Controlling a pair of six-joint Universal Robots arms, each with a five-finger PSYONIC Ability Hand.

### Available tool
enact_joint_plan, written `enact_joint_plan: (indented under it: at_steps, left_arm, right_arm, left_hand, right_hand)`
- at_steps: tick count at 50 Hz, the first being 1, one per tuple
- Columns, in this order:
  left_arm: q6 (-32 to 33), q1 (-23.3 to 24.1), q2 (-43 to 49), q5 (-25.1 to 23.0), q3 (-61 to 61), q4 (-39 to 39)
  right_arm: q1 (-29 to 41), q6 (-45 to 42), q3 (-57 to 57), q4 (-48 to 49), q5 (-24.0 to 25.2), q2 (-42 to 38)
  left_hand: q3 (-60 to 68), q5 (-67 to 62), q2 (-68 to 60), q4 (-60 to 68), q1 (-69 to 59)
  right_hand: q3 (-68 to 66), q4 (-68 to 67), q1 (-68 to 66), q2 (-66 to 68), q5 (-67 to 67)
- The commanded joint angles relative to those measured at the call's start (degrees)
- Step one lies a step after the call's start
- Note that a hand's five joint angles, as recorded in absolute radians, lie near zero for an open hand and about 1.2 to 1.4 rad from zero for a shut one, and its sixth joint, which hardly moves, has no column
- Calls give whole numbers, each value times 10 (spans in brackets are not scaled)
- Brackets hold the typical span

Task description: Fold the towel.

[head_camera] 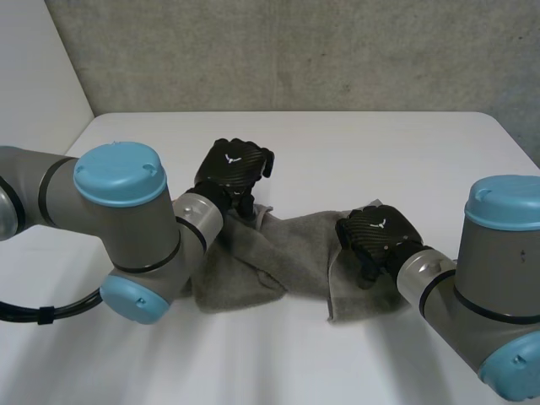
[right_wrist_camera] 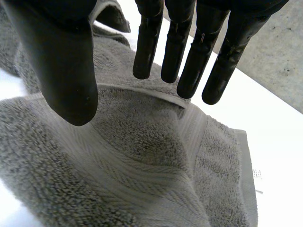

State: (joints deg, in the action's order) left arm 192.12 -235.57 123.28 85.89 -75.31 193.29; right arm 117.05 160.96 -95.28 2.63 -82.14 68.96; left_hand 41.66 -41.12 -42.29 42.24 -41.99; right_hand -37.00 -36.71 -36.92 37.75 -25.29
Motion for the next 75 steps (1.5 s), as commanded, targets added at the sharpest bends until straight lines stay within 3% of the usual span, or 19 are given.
enact_joint_plan:
  at_steps: [1,15,25,31,35,37,40,44,45,46,47,48,53,60,64,75]
  left_arm:
    - [66,-22,67,-6,67,-33]
    - [136,-27,140,-43,111,-45]
    - [140,-27,162,-76,123,-46]
    - [140,-27,173,-81,133,-46]
    - [140,-27,175,-81,136,-46]
    - [140,-27,175,-79,137,-46]
    - [140,-27,173,-76,138,-45]
    - [139,-28,173,-75,139,-45]
    - [140,-29,173,-73,139,-45]
    - [140,-29,173,-73,139,-45]
    - [140,-30,173,-72,138,-45]
    - [140,-30,173,-71,137,-44]
    - [140,-31,168,-58,138,-45]
    - [138,-42,149,-56,139,-44]
    - [138,-51,144,-59,148,-36]
    - [141,-51,188,-60,176,-30]
  right_arm:
    - [30,8,-44,32,5,22]
    - [82,-44,-93,86,4,17]
    - [91,-88,-102,119,-37,9]
    - [93,-128,-102,136,-76,7]
    - [93,-146,-100,135,-81,-3]
    - [92,-154,-97,136,-82,-17]
    - [87,-158,-91,130,-80,-22]
    - [86,-160,-85,122,-79,-22]
    - [87,-160,-87,119,-82,-22]
    - [87,-160,-87,119,-82,-22]
    - [89,-160,-91,121,-81,-22]
    - [88,-156,-95,123,-80,-16]
    - [90,-157,-99,123,-81,2]
    - [91,-152,-104,120,-79,31]
    - [93,-153,-110,116,-75,30]
    - [99,-154,-110,122,-71,12]
  left_hand:
    - [-106,200,112,-112,109]
    - [-101,195,107,-107,104]
    - [-52,147,58,-58,55]
    - [104,-9,-98,98,-101]
    - [195,-101,-189,189,-192]
    - [321,-226,-314,315,-317]
    - [365,-270,-359,359,-362]
    - [342,-247,-335,336,-338]
    - [253,-159,-247,247,-250]
    - [252,-158,-246,247,-249]
    - [118,-23,-111,112,-114]
    - [73,22,-67,67,-70]
    - [-8,103,14,-14,11]
    - [-15,110,21,-21,18]
    - [-12,106,18,-18,15]
    - [-10,105,16,-16,13]
  right_hand:
    - [82,79,82,-90,65]
    - [175,172,174,-182,158]
    - [118,115,117,-125,101]
    - [9,6,8,-16,-9]
    - [-20,-23,-21,13,-37]
    - [-121,-124,-121,113,-138]
    - [-158,-161,-159,150,-175]
    - [-130,-133,-130,122,-147]
    - [-85,-87,-85,77,-102]
    - [-84,-87,-85,77,-101]
    - [-7,-10,-8,0,-25]
    - [55,52,54,-62,38]
    - [84,81,83,-92,67]
    - [86,83,85,-93,69]
    - [173,170,172,-181,156]
    - [160,157,159,-167,143]
